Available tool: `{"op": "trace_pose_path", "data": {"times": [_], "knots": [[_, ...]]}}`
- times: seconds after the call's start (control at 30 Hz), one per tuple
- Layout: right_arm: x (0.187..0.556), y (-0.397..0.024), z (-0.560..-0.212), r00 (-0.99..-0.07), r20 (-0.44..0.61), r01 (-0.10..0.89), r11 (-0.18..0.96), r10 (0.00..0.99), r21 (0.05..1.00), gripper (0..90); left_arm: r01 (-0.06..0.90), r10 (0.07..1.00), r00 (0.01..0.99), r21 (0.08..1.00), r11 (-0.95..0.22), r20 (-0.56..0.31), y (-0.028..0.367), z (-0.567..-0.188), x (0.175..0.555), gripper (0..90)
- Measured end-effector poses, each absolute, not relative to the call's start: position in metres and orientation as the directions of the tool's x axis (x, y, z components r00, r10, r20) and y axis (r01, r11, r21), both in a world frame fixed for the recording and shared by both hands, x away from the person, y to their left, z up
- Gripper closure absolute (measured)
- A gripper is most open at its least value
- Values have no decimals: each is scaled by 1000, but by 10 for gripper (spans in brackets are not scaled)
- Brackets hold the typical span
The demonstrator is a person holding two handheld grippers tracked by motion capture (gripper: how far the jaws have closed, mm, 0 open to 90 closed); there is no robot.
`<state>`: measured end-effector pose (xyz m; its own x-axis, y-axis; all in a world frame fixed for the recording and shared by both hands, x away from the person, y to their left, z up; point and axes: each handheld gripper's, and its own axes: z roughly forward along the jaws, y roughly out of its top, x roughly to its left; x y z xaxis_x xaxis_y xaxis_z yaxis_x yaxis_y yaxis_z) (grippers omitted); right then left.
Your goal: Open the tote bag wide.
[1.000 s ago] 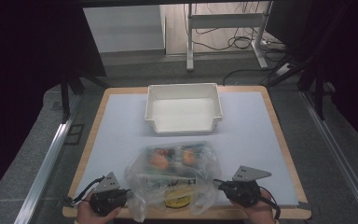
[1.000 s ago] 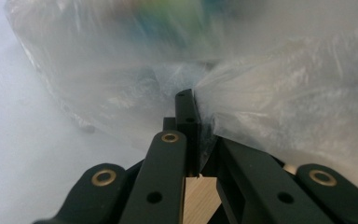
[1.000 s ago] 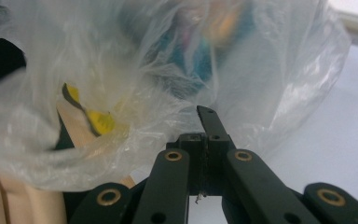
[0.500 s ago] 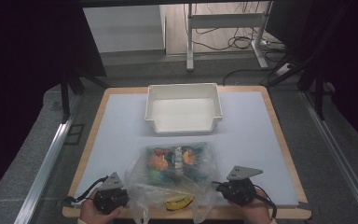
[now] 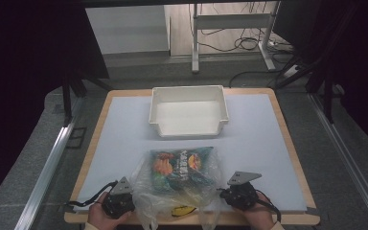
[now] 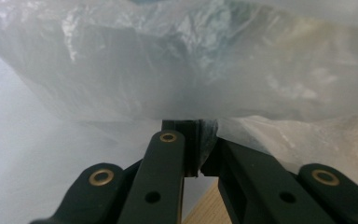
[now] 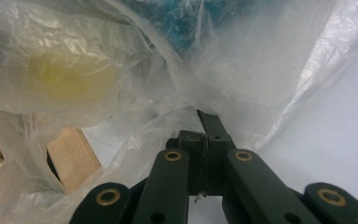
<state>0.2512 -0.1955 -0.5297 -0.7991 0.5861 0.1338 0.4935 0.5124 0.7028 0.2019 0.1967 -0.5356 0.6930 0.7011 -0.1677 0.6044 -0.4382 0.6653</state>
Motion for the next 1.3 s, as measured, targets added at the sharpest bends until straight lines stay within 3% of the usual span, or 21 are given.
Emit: {"op": "trace_pose_path", "data": {"times": [0.17, 0.3, 0.4, 0.57, 0.73, 0.9, 1.17, 1.23, 1.3], "knots": [[250, -197, -530, -801, 128, 486, 510, 585, 709, 812, 604, 704, 691, 666, -438, -164, 197, -536, 202, 886], [245, -206, -523, -808, 119, 468, 506, 577, 724, 630, 603, 705, 690, 667, -438, -161, 197, -536, 202, 887], [236, -223, -512, -799, 145, 467, 450, 583, 761, 515, 603, 706, 690, 668, -437, -161, 197, -536, 202, 888], [227, -255, -492, -773, 174, 453, 339, 610, 825, 447, 606, 709, 685, 670, -429, -166, 196, -536, 202, 890], [232, -267, -465, -760, 166, 417, 276, 628, 866, 417, 607, 709, 686, 668, -431, -165, 196, -536, 202, 890], [251, -245, -441, -775, 148, 395, 287, 614, 873, 360, 607, 708, 687, 666, -434, -164, 196, -537, 202, 890], [292, -203, -454, -785, 225, 488, 351, 578, 799, 334, 606, 705, 691, 659, -445, -159, 196, -537, 203, 890], [296, -197, -458, -785, 238, 506, 370, 572, 779, 362, 608, 706, 690, 659, -443, -162, 196, -537, 203, 890], [298, -192, -462, -786, 232, 512, 392, 573, 764, 500, 610, 707, 688, 659, -441, -164, 196, -537, 202, 890]]}}
